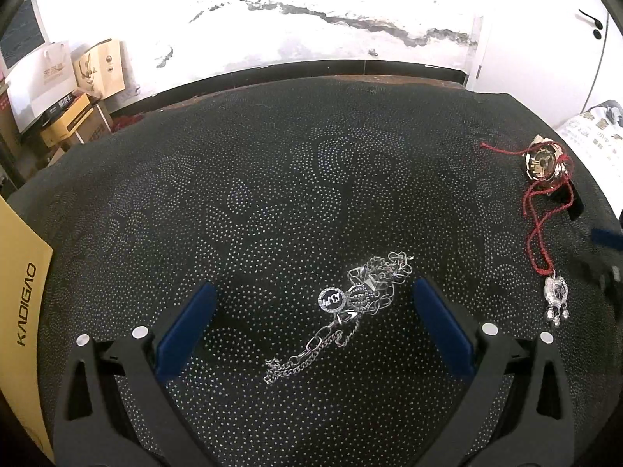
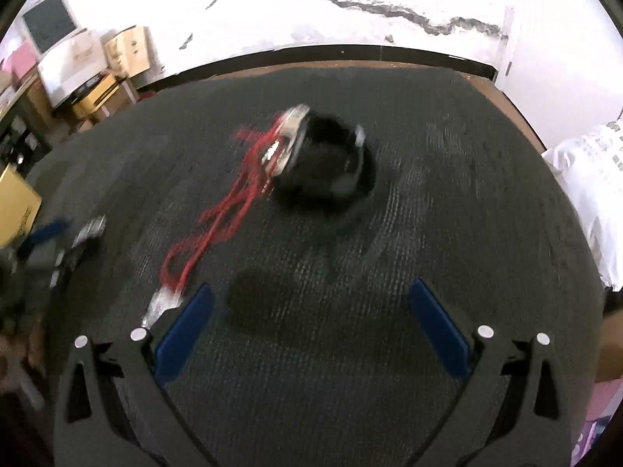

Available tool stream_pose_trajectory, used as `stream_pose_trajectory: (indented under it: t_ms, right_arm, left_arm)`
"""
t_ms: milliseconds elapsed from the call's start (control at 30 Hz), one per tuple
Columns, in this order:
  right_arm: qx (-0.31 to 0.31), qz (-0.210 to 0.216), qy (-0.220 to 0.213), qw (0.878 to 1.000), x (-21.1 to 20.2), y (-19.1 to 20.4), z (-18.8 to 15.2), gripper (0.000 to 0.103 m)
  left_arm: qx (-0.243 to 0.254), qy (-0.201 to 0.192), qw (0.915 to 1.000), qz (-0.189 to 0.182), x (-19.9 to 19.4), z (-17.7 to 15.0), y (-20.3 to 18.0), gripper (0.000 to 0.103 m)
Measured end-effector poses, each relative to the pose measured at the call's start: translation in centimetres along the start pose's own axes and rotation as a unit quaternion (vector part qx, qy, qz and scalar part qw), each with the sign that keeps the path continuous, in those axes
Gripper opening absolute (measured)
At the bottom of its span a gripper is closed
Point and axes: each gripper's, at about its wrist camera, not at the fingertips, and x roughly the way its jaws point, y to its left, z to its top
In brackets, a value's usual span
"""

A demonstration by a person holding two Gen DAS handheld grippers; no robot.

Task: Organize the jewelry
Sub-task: 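Grasp the silver chain bracelet with the left tool while the right tool grasps the silver pendant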

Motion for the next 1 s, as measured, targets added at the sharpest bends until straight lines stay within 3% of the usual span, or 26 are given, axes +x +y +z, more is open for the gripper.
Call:
stream_pose_trajectory:
  t_ms: [133,233,467,567,600,633,700,767,833,867,900,1000]
  right_arm:
    - [-0.069,0.002,-0.019,0.997,-0.7,3.1,-2.6,0.097]
    - [-0.101,0.025,-0.032,0.994,-0.9,4.8,-3.3,0.098]
    - [-0.106,0.035,-0.034,0.993,-0.7,5.3,-2.8,0.097]
    - [-0.11,0.041,-0.038,0.992,-1.0,5.3,-2.8,0.091]
    - [-0.11,0.041,-0.038,0.992,-0.8,5.2,-2.7,0.091]
    - [-0.112,0.042,-0.038,0.992,-0.7,5.1,-2.6,0.09]
    - [-0.118,0.047,-0.041,0.991,-0.7,5.1,-2.4,0.087]
    - [-0.127,0.05,-0.046,0.99,-0.7,5.5,-2.1,0.076]
    - [-0.133,0.057,-0.053,0.988,-0.8,5.6,-1.8,0.053]
    - [-0.136,0.06,-0.055,0.987,-0.9,5.6,-1.8,0.047]
    - [-0.14,0.061,-0.056,0.987,-0.8,5.8,-1.7,0.033]
    - [-0.144,0.065,-0.056,0.986,-1.0,5.8,-1.8,0.022]
  left_arm:
    - [0.0,0.0,1.0,0.0,0.0,0.0,0.0,0.098]
    - [0.0,0.0,1.0,0.0,0.0,0.0,0.0,0.098]
    - [0.011,-0.002,0.9999,-0.012,-0.2,-0.1,0.2,0.098]
    - [0.023,-0.005,0.9996,-0.017,-0.4,-0.2,0.4,0.093]
    - [0.025,-0.009,0.9994,-0.02,-0.5,-0.3,0.4,0.084]
    - [0.036,-0.018,0.9989,-0.025,-0.9,-0.4,0.1,0.066]
    - [0.057,-0.027,0.9974,-0.036,-1.4,-0.7,-0.7,0.049]
    - [0.065,-0.029,0.9963,-0.048,-1.6,-0.9,-0.7,0.042]
    - [0.056,-0.031,0.9967,-0.05,-1.7,-1.0,-0.1,0.022]
    - [0.056,-0.032,0.9966,-0.051,-1.8,-1.1,0.1,0.018]
    - [0.057,-0.032,0.9966,-0.05,-1.9,-1.2,0.3,0.011]
    - [0.068,-0.035,0.9958,-0.05,-2.5,-1.8,0.4,0.007]
